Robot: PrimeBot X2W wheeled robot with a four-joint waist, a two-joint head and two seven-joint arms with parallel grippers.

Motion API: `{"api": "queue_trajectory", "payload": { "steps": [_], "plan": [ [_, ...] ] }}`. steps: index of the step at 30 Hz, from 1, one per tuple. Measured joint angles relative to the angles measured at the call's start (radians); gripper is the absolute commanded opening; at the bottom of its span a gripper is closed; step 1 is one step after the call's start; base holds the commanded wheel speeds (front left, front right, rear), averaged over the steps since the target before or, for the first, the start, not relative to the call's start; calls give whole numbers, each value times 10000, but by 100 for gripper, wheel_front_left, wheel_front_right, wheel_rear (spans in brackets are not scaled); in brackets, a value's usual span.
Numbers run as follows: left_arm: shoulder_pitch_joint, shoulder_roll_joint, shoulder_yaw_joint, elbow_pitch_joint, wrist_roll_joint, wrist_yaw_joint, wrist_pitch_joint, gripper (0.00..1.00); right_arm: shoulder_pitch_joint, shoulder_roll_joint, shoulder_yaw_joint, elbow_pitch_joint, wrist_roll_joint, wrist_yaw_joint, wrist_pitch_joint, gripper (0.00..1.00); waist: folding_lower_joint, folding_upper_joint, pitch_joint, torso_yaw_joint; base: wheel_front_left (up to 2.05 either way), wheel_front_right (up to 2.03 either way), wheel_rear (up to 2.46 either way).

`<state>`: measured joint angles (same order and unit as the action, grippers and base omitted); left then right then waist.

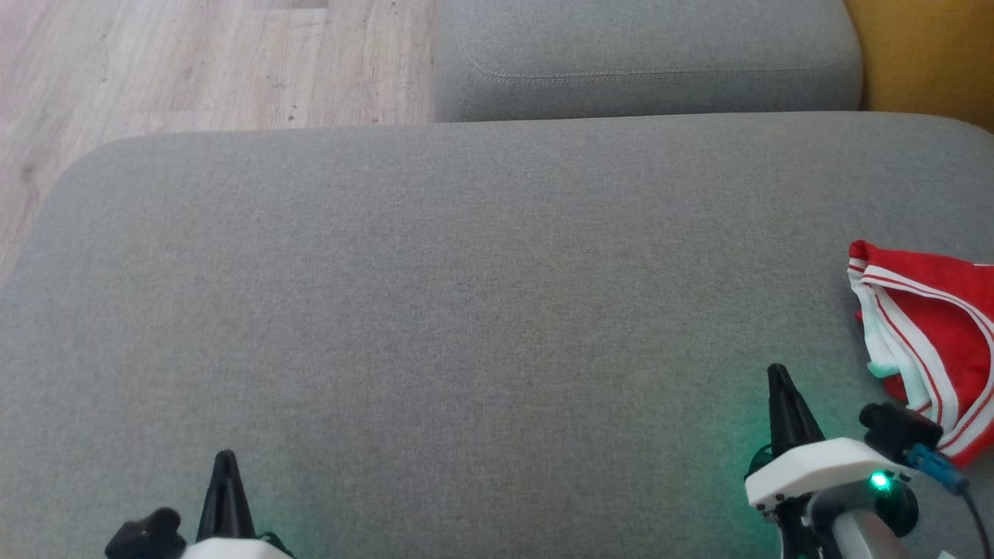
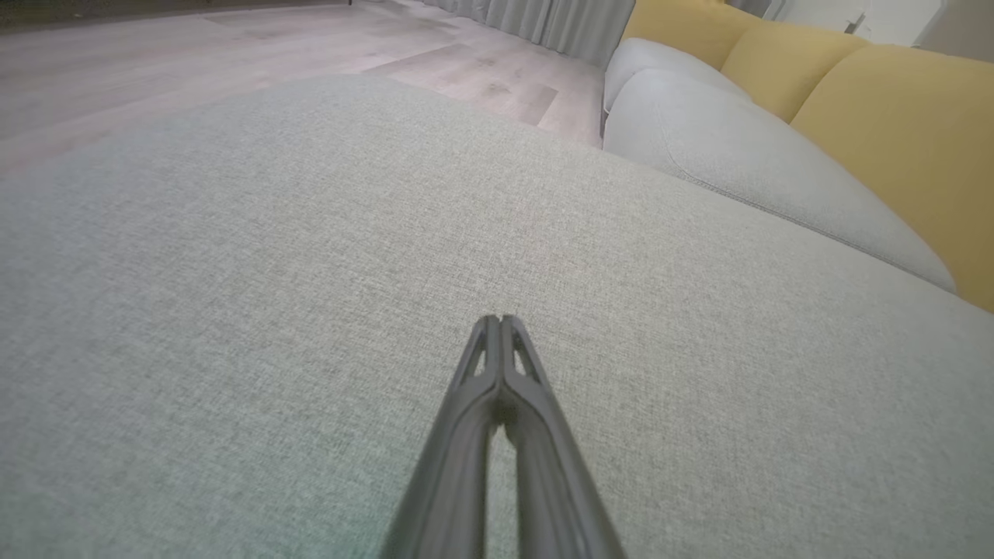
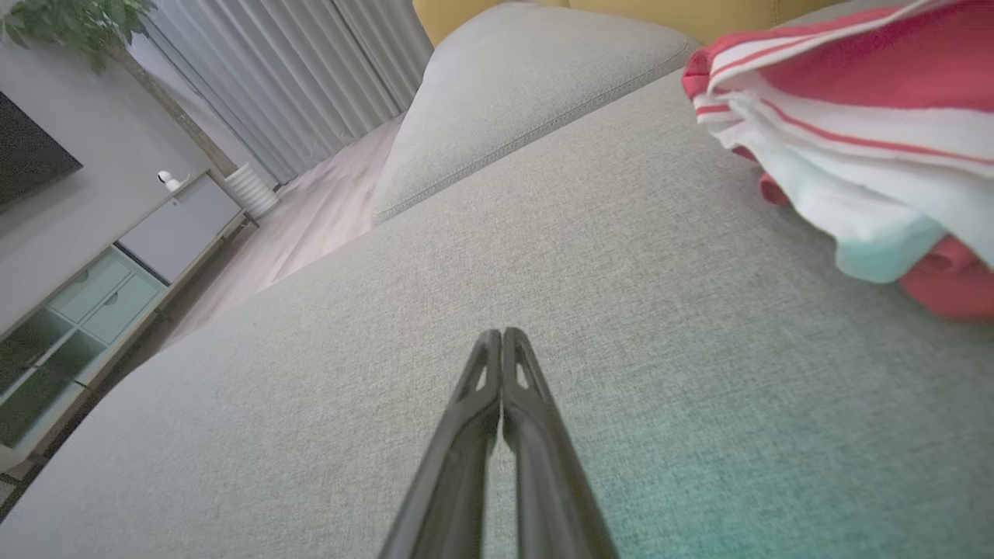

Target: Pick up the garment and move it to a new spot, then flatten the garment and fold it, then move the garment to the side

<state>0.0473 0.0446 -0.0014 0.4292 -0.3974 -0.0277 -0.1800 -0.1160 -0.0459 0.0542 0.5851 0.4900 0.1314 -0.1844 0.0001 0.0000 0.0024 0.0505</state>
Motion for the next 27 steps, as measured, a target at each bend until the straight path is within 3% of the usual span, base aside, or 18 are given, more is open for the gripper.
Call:
{"api": "queue_trajectory", "payload": {
  "steps": [27],
  "plan": [
    [-238,-2,207,-426,-3292,-259,815,0,23,2,-531,-807,3045,0,809,0,0,0,2,-139,0,0,0]
  ]
}}
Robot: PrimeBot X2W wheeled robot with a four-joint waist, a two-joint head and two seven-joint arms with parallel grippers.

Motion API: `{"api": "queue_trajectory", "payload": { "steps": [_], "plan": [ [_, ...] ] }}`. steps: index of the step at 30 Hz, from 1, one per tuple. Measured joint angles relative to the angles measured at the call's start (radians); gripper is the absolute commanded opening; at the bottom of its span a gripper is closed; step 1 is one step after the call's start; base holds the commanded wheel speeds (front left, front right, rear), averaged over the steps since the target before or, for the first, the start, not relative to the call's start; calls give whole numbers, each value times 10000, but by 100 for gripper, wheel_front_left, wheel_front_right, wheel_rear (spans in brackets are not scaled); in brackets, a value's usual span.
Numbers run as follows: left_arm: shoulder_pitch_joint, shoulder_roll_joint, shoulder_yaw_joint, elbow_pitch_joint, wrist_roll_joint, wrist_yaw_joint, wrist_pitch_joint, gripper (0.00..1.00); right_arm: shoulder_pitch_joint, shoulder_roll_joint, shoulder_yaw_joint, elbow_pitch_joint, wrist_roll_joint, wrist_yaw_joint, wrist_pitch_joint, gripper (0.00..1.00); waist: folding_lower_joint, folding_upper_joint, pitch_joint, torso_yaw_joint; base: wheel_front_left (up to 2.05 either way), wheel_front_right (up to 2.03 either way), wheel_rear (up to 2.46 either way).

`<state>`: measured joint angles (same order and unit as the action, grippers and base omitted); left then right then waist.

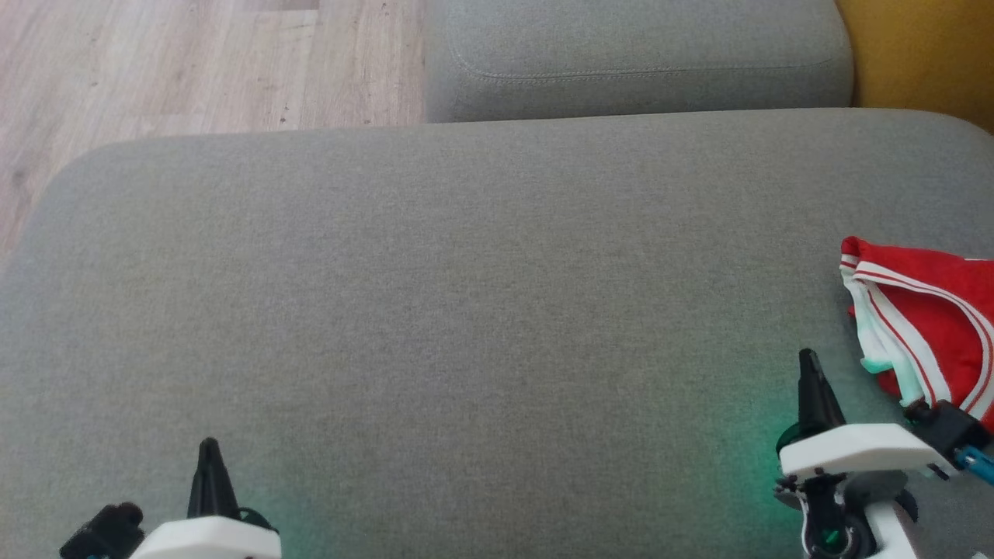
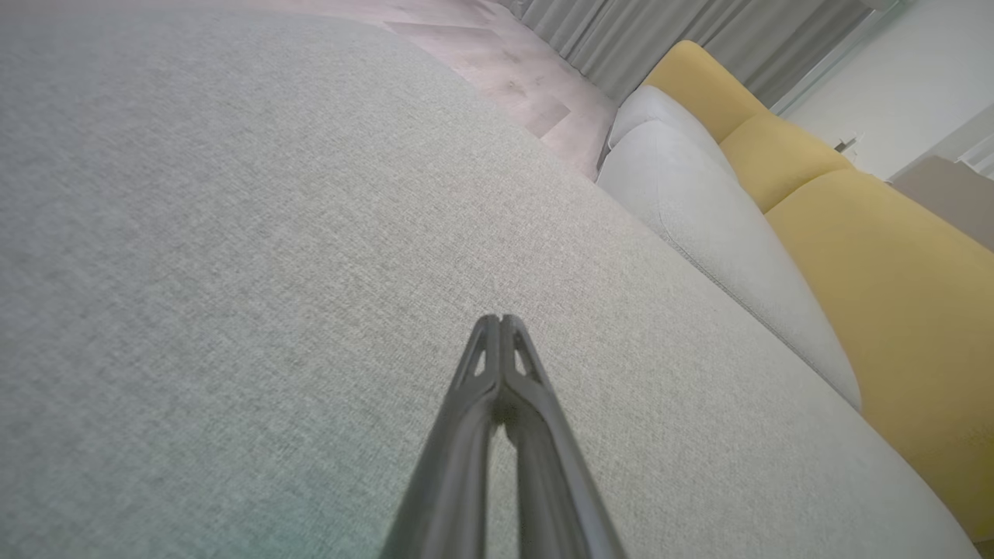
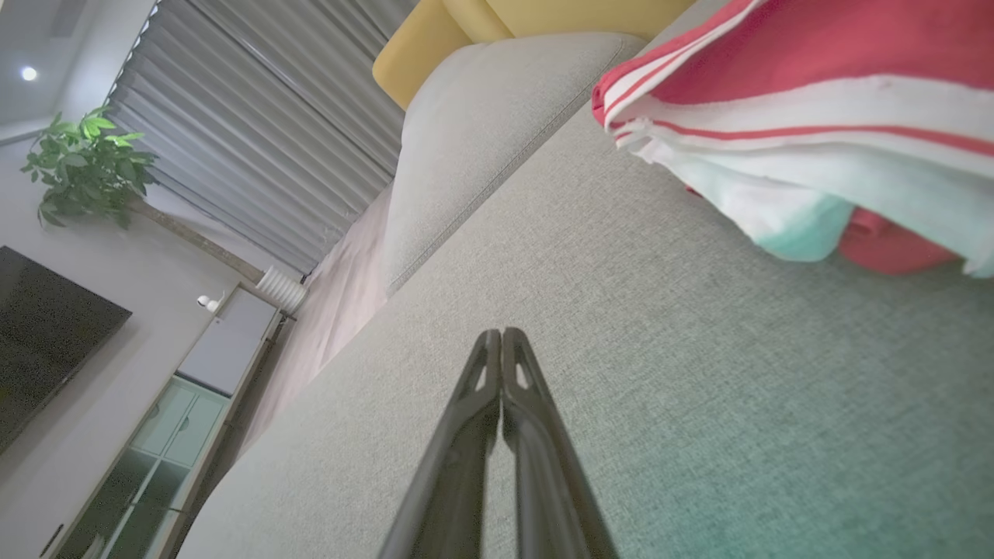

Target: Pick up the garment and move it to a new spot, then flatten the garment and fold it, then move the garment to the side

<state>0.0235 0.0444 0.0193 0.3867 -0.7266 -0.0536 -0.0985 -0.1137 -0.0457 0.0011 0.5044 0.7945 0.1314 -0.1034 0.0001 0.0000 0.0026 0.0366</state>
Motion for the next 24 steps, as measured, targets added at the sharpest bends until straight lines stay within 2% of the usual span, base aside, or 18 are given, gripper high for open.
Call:
{"api": "queue_trajectory", "payload": {
  "steps": [24],
  "plan": [
    [-206,0,157,-337,-2725,-186,637,0,24,0,-403,-690,2500,0,631,0,0,0,2,-115,0,0,0]
  ]
}}
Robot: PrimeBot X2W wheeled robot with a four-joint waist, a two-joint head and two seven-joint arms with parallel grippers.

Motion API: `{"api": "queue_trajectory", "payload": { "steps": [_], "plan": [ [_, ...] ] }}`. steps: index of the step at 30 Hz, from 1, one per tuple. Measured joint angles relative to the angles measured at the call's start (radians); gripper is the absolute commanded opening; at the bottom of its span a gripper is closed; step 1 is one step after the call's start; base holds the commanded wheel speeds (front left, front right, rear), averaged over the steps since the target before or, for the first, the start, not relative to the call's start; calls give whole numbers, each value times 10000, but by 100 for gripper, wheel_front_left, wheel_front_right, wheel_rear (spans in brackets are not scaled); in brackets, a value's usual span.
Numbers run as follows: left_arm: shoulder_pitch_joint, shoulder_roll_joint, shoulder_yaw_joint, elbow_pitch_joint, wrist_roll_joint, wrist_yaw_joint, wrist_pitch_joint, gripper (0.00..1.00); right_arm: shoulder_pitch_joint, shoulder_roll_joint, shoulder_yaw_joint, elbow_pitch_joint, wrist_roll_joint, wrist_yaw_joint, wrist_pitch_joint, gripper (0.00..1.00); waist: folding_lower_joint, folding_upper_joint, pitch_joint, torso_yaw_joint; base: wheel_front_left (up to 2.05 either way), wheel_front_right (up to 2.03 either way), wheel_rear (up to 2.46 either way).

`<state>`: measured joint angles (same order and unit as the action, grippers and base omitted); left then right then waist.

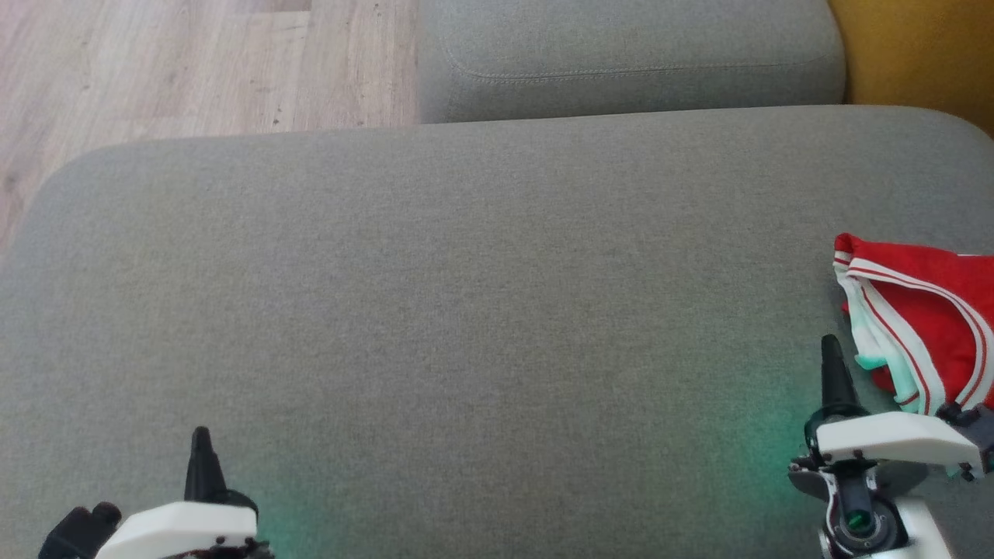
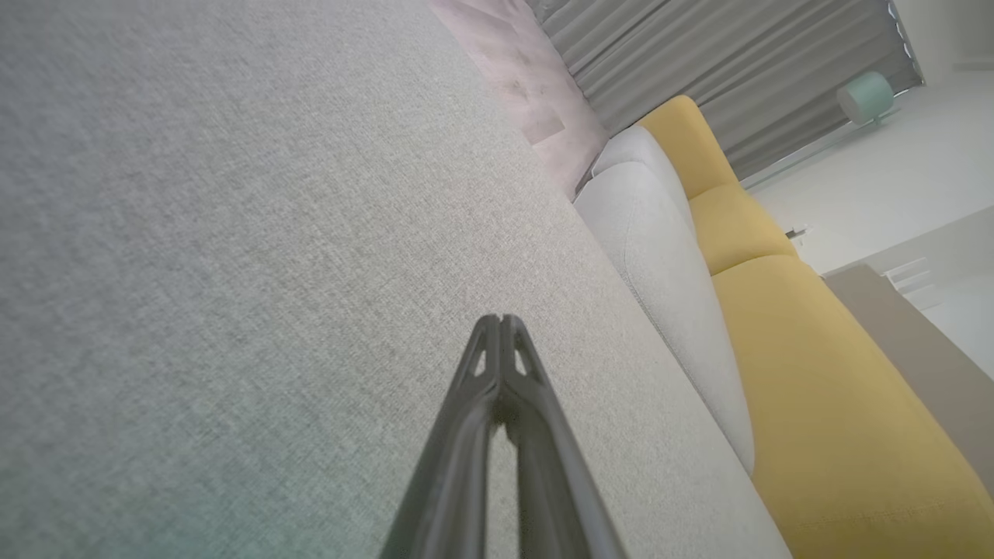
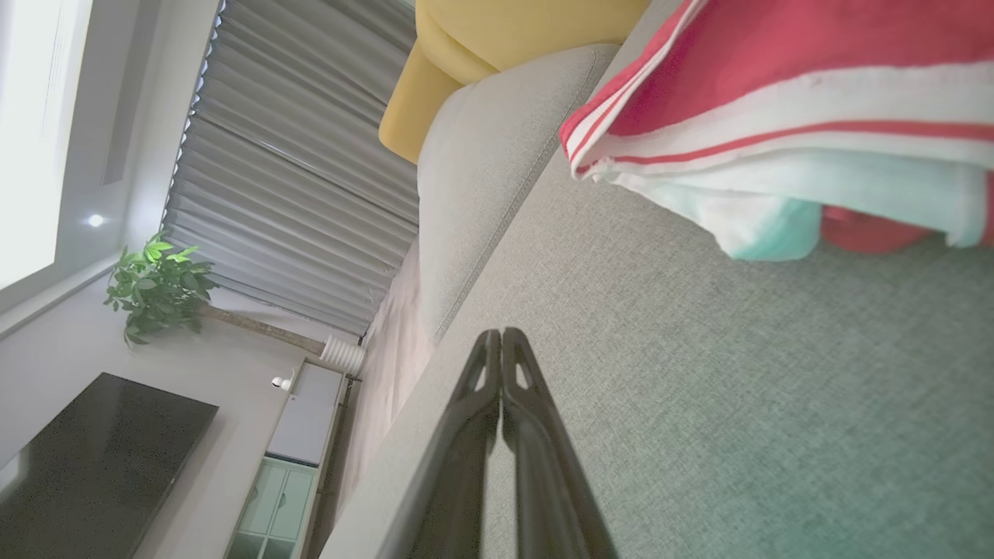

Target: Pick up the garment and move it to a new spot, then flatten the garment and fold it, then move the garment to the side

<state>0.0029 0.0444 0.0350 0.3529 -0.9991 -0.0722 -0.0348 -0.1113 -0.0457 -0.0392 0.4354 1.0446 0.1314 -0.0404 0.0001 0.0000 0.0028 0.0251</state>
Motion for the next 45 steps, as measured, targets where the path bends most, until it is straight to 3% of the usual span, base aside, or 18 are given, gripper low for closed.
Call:
{"api": "queue_trajectory", "payload": {
  "steps": [45],
  "plan": [
    [-444,-6,336,-608,-5166,-430,1229,0,236,2,-786,-1269,4742,0,1235,0,0,0,3,-218,0,0,0]
  ]
}}
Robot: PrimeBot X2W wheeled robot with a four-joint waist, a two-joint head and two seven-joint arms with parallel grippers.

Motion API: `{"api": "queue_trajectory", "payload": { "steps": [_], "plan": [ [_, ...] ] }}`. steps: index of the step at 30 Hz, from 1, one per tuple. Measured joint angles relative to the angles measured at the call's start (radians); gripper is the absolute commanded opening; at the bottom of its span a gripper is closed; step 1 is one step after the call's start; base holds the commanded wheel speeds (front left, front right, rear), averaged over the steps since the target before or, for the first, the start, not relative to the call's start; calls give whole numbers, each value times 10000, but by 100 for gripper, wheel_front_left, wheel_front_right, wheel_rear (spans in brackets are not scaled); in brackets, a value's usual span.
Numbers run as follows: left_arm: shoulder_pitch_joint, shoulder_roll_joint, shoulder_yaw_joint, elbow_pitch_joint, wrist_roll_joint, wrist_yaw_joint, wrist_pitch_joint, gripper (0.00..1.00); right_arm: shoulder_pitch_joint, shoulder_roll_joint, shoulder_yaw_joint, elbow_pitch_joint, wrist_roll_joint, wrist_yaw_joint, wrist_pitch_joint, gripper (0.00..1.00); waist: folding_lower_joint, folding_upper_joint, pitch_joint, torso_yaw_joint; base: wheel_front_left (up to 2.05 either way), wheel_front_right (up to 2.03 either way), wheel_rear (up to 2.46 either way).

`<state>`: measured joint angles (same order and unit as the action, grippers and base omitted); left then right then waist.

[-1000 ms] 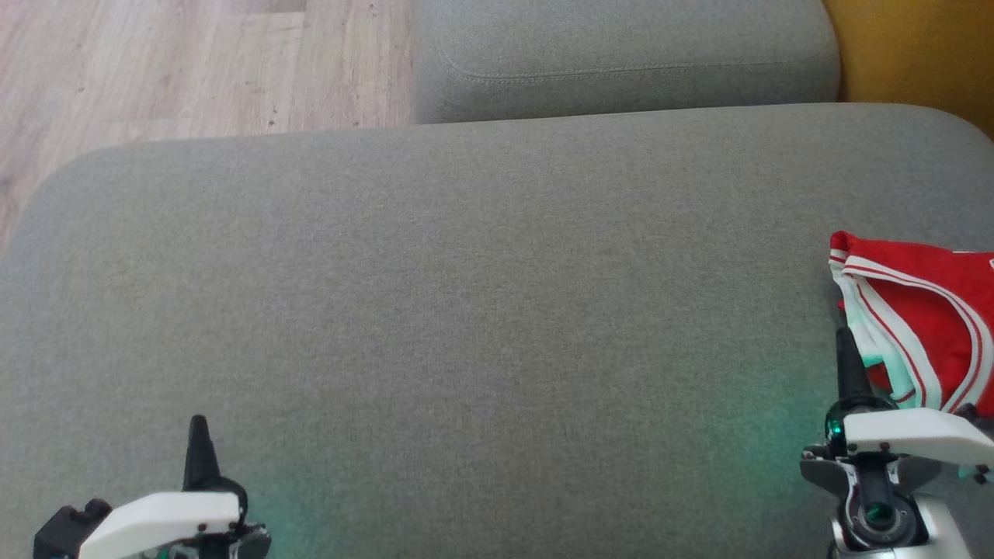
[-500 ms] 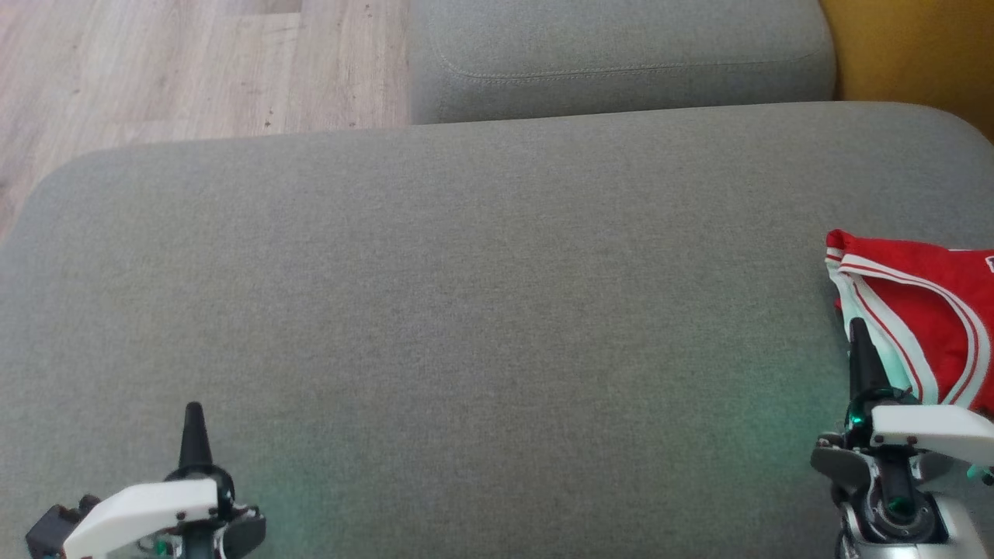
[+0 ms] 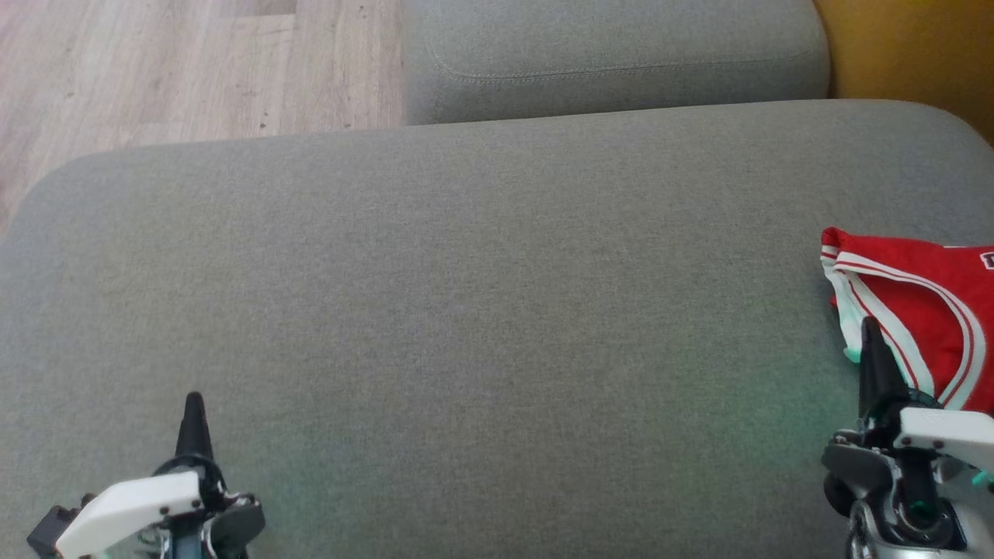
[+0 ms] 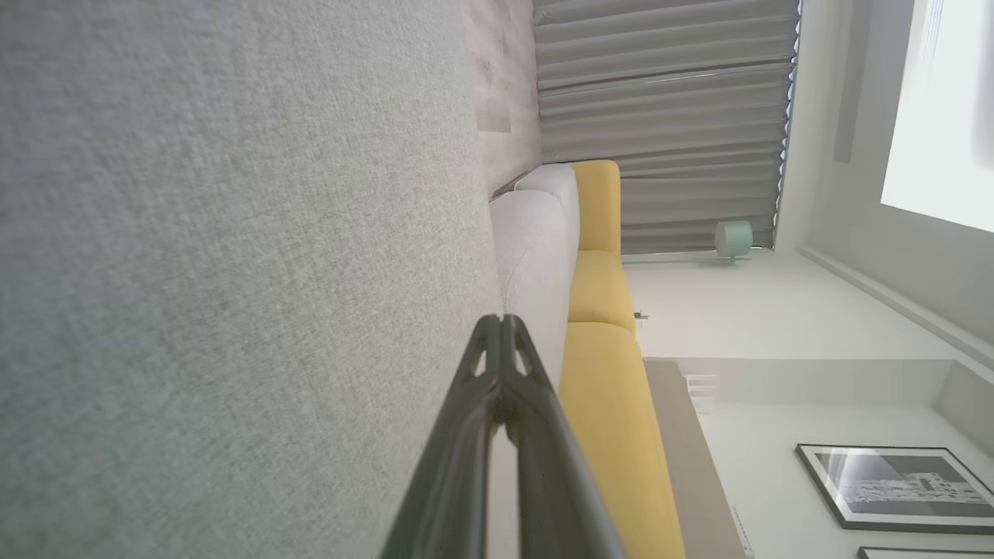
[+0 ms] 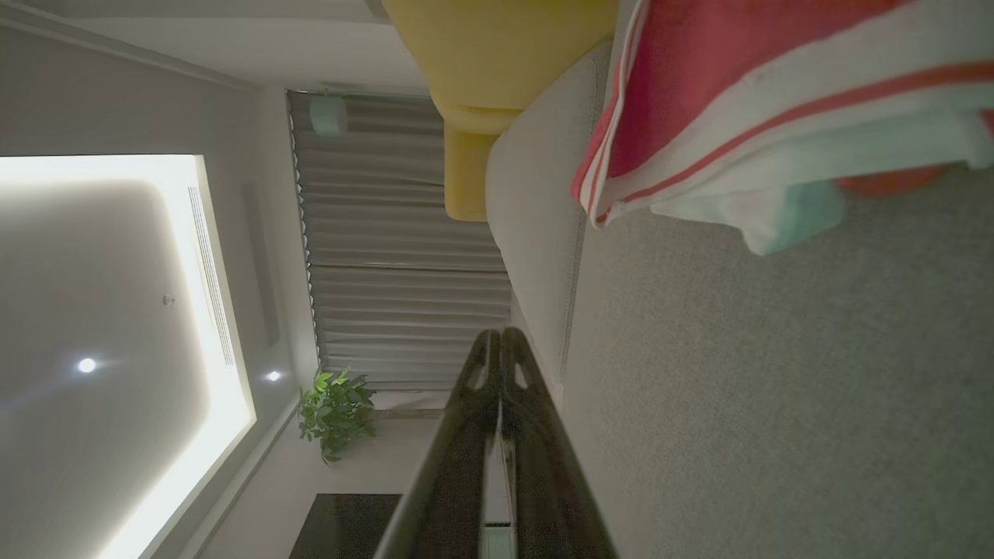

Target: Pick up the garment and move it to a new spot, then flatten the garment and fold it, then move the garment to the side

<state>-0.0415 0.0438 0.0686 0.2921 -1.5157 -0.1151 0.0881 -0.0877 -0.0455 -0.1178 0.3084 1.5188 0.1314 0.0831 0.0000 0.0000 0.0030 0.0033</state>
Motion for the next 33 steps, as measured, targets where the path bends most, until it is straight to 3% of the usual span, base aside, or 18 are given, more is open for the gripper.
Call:
{"api": "queue_trajectory", "payload": {
  "steps": [7,33],
  "plan": [
    [-174,0,38,-105,-876,-84,178,0,0,0,-151,-224,821,0,244,0,0,0,1,-34,0,0,0],
    [-181,0,48,-105,-876,-84,178,0,0,0,-163,-228,828,0,244,0,0,0,1,-33,0,0,0]
  ]
}}
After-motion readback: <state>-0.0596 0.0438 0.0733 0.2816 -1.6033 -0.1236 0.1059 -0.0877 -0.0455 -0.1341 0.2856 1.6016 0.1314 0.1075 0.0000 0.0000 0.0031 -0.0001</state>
